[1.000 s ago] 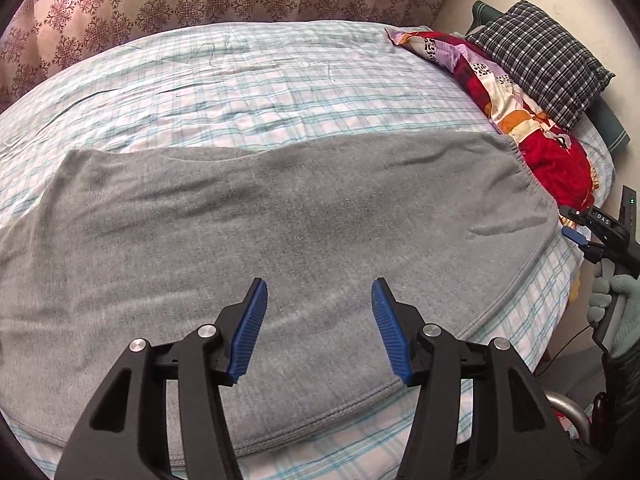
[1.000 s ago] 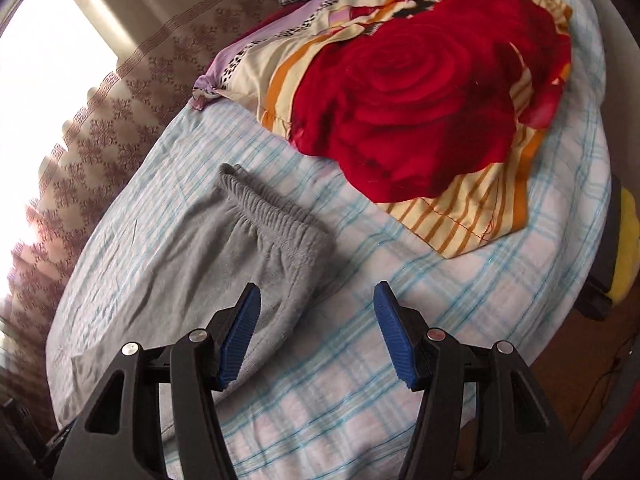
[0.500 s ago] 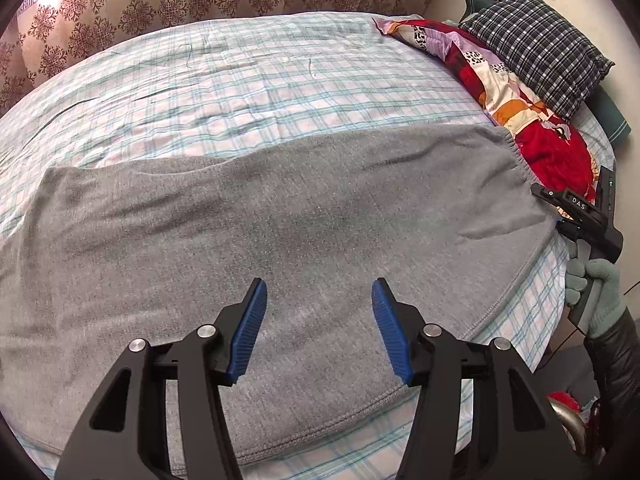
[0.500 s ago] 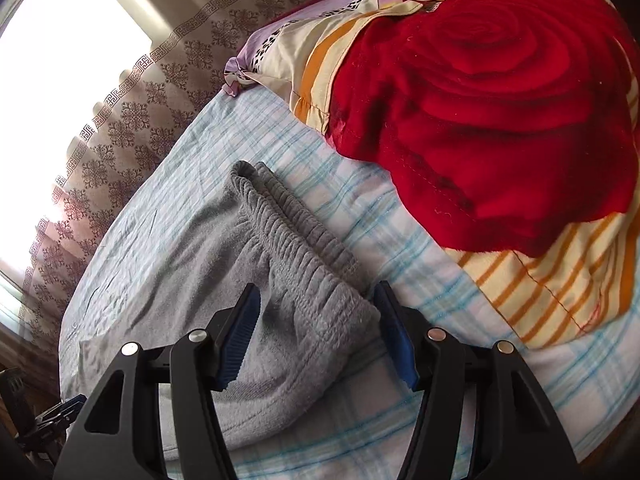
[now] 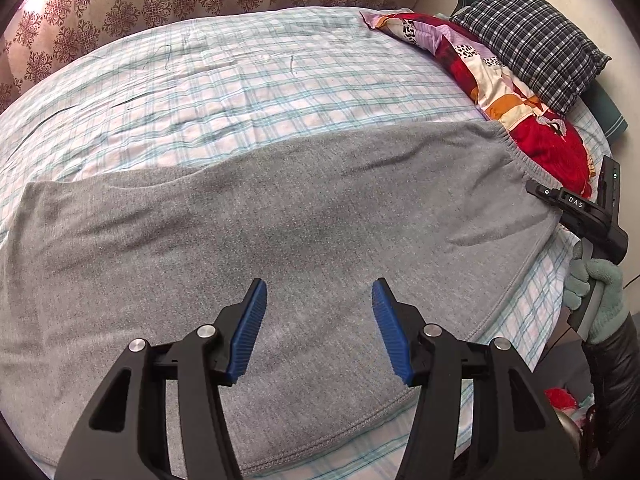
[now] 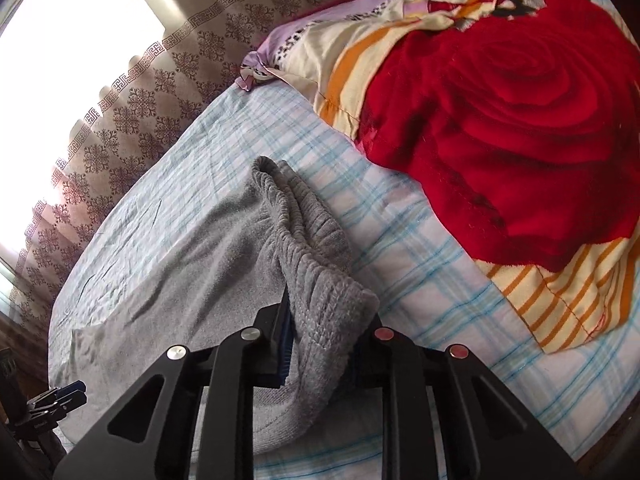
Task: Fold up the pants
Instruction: 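Grasp the sweatpants leg cuff with the right gripper, then lift the cuff with the right gripper and fold it over the pants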
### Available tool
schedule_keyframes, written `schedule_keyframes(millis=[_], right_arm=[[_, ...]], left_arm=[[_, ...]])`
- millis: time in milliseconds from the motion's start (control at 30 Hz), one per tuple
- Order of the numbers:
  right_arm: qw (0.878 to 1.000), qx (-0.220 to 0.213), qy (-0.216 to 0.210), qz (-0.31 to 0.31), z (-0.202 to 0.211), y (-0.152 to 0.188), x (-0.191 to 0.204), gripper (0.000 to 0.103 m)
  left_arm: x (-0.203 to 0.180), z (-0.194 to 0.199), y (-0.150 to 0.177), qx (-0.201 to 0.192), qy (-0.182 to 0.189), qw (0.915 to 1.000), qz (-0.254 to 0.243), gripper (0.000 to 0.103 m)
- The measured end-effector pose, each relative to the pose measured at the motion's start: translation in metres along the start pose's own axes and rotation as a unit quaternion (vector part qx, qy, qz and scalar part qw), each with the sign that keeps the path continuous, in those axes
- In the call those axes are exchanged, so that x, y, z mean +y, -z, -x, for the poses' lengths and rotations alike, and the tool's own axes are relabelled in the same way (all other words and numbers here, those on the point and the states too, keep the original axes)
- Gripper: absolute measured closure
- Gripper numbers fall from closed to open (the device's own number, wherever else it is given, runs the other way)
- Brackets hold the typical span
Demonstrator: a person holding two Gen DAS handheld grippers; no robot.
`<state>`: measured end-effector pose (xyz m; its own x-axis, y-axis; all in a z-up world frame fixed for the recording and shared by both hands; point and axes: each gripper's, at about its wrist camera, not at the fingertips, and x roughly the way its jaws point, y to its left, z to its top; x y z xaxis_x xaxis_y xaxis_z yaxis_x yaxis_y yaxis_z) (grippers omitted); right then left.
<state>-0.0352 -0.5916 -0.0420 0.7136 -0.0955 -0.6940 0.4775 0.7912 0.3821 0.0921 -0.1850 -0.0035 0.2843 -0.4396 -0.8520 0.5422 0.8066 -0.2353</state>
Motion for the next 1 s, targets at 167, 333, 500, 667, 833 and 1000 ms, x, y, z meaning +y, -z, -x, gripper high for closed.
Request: schedule_keyframes(millis=[167, 333, 500, 667, 833, 1000], right_arm=[[0.995, -0.045, 0.018, 0.084, 0.03, -0.005, 0.051, 0.083], [0.984, -0.079, 0.01, 0.162, 0.052, 0.001, 0.108, 0.083], [0.975, -0.087, -0.023, 0.201, 0.061, 0.014, 0.159, 0.083], [0.956, -0.096, -0.029, 0.275, 0.062, 0.048, 0.208, 0.083], [0.941, -0.082, -0.045, 0.325, 0.058, 0.085, 0.241, 0.083], [0.922, -0.066, -0.049, 0.378, 0.052, 0.125, 0.266, 0.084]], left_arm=[[0.004, -0.004, -0.008, 0.008, 0.034, 0.9989, 0.03, 0.047], [0.007, -0.004, -0.017, 0.006, 0.089, 0.9942, 0.061, 0.047], [0.014, 0.0, -0.021, -0.004, 0.15, 0.9832, 0.105, 0.036], [0.018, 0.009, -0.027, -0.018, 0.219, 0.9673, 0.127, 0.035], [0.027, 0.012, -0.036, -0.034, 0.292, 0.9392, 0.177, 0.025], [0.034, -0.002, -0.04, -0.024, 0.336, 0.9171, 0.213, 0.018]])
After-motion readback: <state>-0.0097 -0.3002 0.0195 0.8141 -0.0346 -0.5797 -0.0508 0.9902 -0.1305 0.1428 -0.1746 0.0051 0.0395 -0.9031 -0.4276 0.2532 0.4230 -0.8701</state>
